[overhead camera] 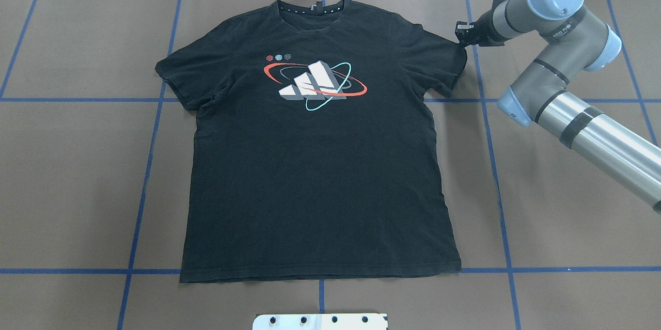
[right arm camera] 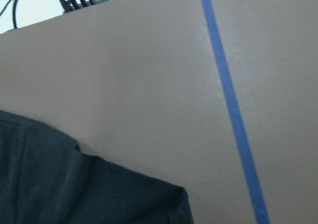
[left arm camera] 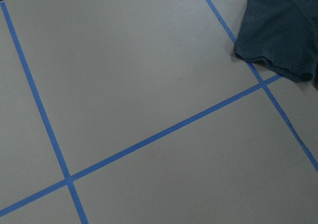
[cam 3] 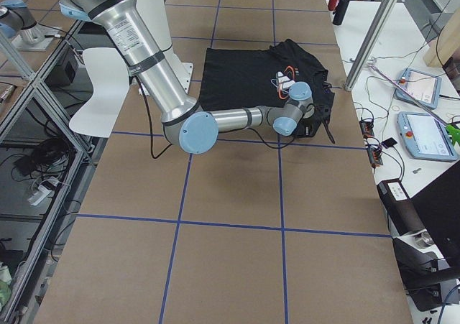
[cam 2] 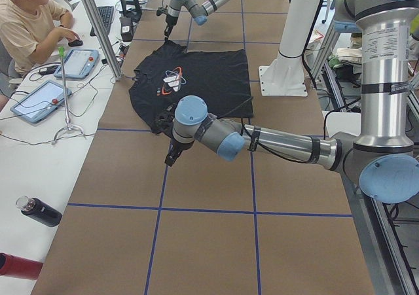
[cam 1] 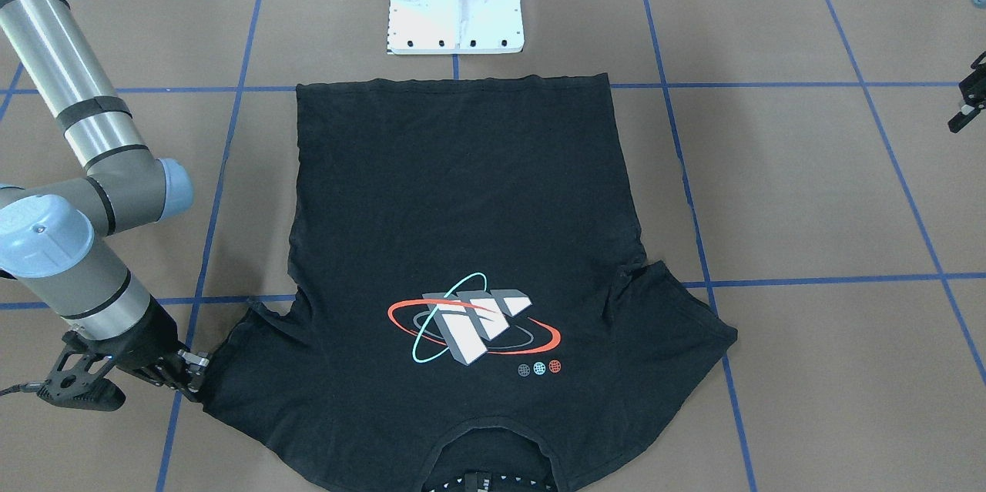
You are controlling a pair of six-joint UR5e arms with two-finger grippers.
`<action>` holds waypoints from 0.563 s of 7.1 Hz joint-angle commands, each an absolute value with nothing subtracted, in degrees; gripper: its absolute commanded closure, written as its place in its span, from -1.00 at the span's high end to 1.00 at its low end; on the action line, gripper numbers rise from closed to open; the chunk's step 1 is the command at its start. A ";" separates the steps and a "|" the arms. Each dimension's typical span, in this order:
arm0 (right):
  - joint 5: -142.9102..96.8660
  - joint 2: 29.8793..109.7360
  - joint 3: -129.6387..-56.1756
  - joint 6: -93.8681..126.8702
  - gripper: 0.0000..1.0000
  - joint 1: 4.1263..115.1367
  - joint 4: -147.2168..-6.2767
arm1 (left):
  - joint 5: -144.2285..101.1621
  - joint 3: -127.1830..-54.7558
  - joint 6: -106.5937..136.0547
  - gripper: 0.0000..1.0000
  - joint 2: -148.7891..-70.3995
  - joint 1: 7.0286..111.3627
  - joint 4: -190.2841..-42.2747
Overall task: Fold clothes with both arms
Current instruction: 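Move the right gripper toward the shirt's shoulder nearest it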
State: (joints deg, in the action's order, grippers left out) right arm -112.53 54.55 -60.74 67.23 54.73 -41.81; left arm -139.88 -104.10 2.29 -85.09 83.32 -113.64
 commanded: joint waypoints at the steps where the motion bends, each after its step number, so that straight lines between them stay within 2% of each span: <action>1: -112.59 48.64 -62.14 71.34 -1.00 53.45 -46.81 | -140.53 -104.06 2.29 1.00 -85.08 83.32 -113.64; 4: -106.57 40.98 -60.48 78.89 -1.00 46.52 -50.36 | -140.63 -104.15 2.29 1.00 -85.17 83.23 -113.82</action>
